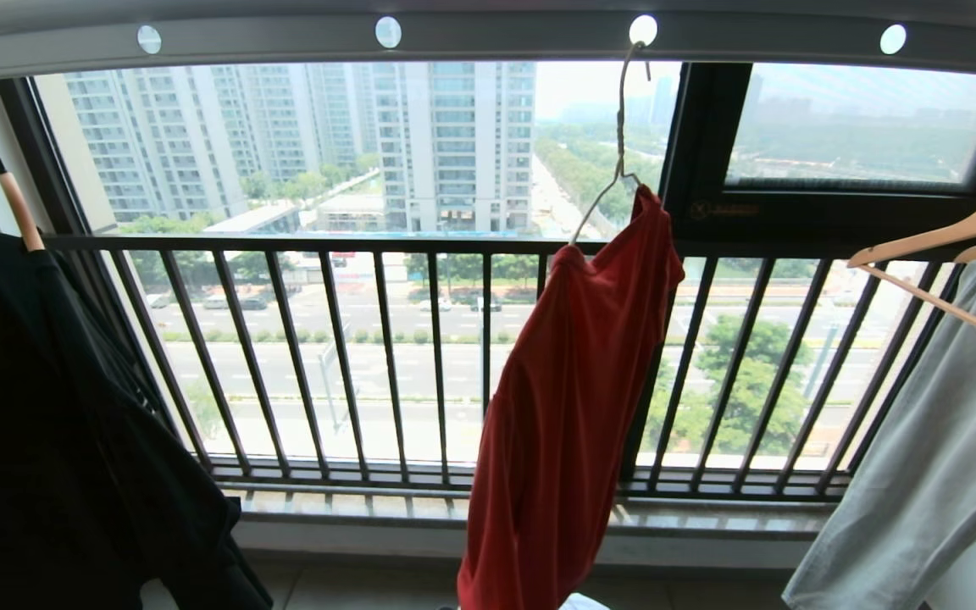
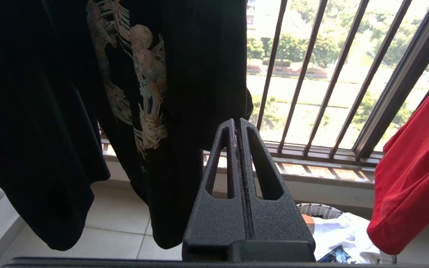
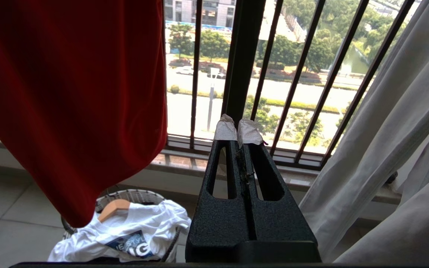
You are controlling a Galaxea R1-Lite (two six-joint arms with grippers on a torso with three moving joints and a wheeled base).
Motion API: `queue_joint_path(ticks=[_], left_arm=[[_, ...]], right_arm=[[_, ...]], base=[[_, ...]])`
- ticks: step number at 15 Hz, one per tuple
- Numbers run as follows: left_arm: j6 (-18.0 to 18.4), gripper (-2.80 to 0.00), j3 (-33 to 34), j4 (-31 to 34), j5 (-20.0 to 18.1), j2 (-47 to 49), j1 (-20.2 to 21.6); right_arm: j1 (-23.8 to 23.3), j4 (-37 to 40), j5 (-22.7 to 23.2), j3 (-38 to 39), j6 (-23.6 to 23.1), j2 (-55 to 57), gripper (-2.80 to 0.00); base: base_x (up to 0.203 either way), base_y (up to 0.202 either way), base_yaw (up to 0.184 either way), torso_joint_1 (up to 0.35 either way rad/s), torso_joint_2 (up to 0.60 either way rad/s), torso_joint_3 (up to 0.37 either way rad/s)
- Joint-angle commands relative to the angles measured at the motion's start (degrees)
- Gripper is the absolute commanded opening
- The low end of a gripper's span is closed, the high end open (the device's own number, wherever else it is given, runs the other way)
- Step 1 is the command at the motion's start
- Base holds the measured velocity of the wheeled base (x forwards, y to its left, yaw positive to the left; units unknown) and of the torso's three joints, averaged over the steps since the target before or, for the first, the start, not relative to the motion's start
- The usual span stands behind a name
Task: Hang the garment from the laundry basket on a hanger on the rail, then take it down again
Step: Take the clothes off the clothes rack
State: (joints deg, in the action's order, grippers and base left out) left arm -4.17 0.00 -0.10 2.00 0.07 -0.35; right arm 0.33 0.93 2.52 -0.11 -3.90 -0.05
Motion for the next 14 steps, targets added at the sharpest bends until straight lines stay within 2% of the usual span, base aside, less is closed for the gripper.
queue_joint_path(ticks=[1, 4, 7, 14], left_arm=[[0.0, -2.8, 0.0, 0.0, 0.0, 0.0, 0.0], [0.0, -2.8, 0.0, 0.0, 0.0, 0.0, 0.0], [0.0, -2.8, 0.0, 0.0, 0.0, 0.0, 0.0], [0.0, -2.8, 0.0, 0.0, 0.0, -0.1, 0.0]], right_arm=[[0.0, 0.0, 0.0, -0.1, -0.1, 0.1, -2.8], [0.0, 0.6, 0.0, -0.2, 0.0, 0.1, -2.8], [0.0, 5.1, -0.9, -3.8, 0.8, 0.3, -2.8], [0.0, 10.1, -1.4, -25.5, 1.7, 16.9, -2.8]], base=[[0.0, 0.0, 0.0, 0.0, 0.0, 0.0], [0.0, 0.0, 0.0, 0.0, 0.0, 0.0], [0.0, 0.0, 0.0, 0.0, 0.0, 0.0], [0.0, 0.0, 0.0, 0.0, 0.0, 0.0]])
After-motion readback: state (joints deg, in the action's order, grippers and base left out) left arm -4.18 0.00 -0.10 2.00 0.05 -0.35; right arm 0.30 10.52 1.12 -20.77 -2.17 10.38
